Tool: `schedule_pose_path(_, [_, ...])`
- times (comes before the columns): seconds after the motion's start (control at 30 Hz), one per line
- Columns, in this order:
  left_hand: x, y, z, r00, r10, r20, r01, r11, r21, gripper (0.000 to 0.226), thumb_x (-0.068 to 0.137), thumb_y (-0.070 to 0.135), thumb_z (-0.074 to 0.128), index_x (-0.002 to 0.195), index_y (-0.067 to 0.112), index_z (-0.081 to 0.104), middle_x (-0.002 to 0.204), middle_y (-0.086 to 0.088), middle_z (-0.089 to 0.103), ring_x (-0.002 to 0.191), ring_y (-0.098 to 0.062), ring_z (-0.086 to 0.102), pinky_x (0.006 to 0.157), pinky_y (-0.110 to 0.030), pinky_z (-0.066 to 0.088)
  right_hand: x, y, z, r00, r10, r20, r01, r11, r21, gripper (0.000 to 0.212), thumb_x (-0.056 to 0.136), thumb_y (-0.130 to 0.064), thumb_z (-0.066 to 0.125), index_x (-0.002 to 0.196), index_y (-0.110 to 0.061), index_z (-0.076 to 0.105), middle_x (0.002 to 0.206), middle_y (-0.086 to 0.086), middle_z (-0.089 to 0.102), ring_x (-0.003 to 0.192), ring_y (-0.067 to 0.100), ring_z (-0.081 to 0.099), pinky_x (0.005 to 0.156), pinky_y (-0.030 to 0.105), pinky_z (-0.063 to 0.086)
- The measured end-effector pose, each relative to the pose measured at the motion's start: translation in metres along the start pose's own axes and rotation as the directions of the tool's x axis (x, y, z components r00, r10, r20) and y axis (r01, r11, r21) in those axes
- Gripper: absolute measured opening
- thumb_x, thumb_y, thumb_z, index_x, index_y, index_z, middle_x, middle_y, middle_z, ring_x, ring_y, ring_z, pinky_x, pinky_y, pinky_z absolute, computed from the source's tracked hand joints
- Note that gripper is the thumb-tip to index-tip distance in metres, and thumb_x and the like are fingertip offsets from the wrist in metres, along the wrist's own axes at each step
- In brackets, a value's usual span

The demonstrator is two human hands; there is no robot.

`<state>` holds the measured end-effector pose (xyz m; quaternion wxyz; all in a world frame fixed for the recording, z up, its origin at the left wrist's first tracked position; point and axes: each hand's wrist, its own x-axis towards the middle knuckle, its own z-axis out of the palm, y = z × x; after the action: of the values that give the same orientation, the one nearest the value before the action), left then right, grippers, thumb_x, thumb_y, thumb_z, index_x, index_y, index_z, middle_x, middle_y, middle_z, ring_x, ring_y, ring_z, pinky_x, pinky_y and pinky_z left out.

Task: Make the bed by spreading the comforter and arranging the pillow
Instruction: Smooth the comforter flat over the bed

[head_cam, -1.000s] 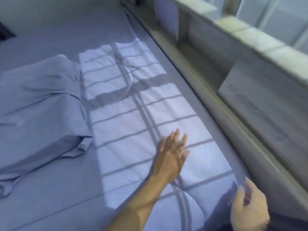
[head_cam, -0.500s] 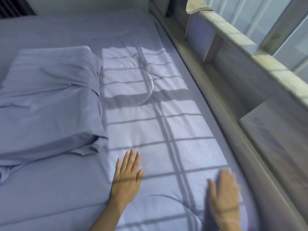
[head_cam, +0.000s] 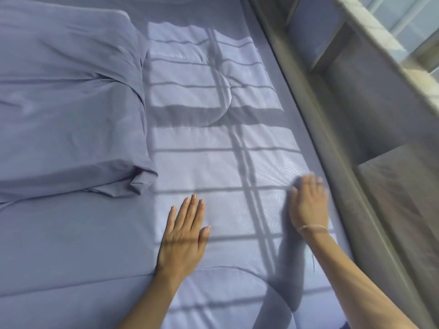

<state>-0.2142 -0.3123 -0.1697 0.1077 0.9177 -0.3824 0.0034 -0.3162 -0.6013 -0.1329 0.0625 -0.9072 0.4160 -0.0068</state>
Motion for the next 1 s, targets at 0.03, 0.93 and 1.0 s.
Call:
schedule_pose_path(0.03, [-0.001,-0.001,0.001,1.000,0.002,-0.005,-0.002,1.000,0.003,0.055,0.100,0.037,0.025,0.148,0.010,0.027,0.156,-0.007,0.023,0.144,-0.022,0.023,0.115,-0.048,0.025,0.009,-0.022,-0.001,0.993,-0.116,-0.023,0.116,0.993,-0.006,0.056,0.093,-0.034,0.029,0.136,0.000,0.039,0.144,0.024,0.039,0.132,0.044,0.034,0.107,0.055,0.028])
schedule_pose_path(0.93, [-0.001,0.001,0.007,1.000,-0.012,0.025,0.011,1.000,0.017,0.054,0.099,0.036,0.027,0.148,0.011,0.027,0.156,-0.007,0.023,0.144,-0.020,0.022,0.118,-0.046,0.017,-0.096,0.062,0.023,0.996,-0.025,0.080,0.016,0.994,0.109,0.065,0.094,-0.055,0.017,0.150,-0.021,0.021,0.156,0.012,0.024,0.143,0.031,0.021,0.113,0.050,0.019])
schedule_pose_path(1.0, [-0.002,0.002,0.001,0.996,-0.038,0.077,0.037,0.999,0.019,0.055,0.099,0.037,0.028,0.148,0.012,0.028,0.156,-0.007,0.024,0.144,-0.020,0.023,0.117,-0.045,0.018,-0.116,0.094,0.016,0.975,0.110,0.193,-0.144,0.974,0.173,0.064,0.097,-0.055,0.017,0.152,-0.021,0.014,0.158,0.010,0.019,0.145,0.027,0.017,0.116,0.046,0.017])
